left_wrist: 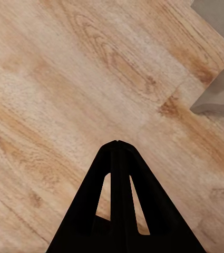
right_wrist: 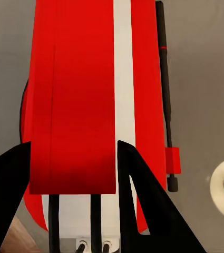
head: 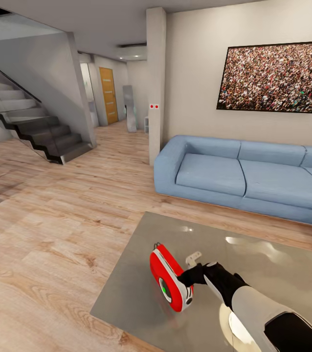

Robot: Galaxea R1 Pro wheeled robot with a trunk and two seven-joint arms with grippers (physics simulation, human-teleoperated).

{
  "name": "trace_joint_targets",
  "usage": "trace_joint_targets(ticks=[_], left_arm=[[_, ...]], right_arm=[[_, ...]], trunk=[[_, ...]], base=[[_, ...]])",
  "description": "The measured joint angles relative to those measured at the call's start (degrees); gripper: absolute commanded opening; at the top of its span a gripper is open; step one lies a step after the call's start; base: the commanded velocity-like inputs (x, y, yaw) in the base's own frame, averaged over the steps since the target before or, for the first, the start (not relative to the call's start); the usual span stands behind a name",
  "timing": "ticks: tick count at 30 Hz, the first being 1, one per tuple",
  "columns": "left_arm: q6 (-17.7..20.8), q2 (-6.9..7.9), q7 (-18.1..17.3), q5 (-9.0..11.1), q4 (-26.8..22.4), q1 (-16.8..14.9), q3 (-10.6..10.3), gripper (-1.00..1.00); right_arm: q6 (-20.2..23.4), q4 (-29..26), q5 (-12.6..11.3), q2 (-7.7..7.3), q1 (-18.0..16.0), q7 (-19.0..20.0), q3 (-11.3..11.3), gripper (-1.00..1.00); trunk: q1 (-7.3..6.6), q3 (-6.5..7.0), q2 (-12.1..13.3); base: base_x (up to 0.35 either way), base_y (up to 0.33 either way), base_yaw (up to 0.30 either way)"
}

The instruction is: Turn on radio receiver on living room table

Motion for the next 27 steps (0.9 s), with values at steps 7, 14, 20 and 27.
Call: trace_joint_targets(ticks=[7,14,20,27], left_arm=[[0.0,0.02,0.0,0.0,0.0,0.0,0.0,-1.0],[0.0,0.0,0.0,0.1,0.0,0.0,0.0,-1.0],[0.0,0.0,-0.1,0.2,0.0,0.0,0.5,-1.0],[0.0,0.0,0.0,0.2,0.0,0.0,0.6,-1.0]], right_arm=[[0.0,0.9,0.0,0.05,0.0,-0.1,0.0,-1.0],[0.0,1.1,0.0,0.09,0.0,-0.4,0.0,-1.0],[0.0,1.1,0.0,0.09,0.0,-0.2,0.0,-1.0],[-0.1,1.4,0.1,0.09,0.0,-0.1,0.1,-1.0]], trunk=[[0.0,0.0,0.0],[0.0,0.0,0.0],[0.0,0.0,0.0],[0.65,-0.53,-1.2]], base=[[0.0,0.0,0.0],[0.0,0.0,0.0],[0.0,0.0,0.0],[0.0,0.0,0.0]])
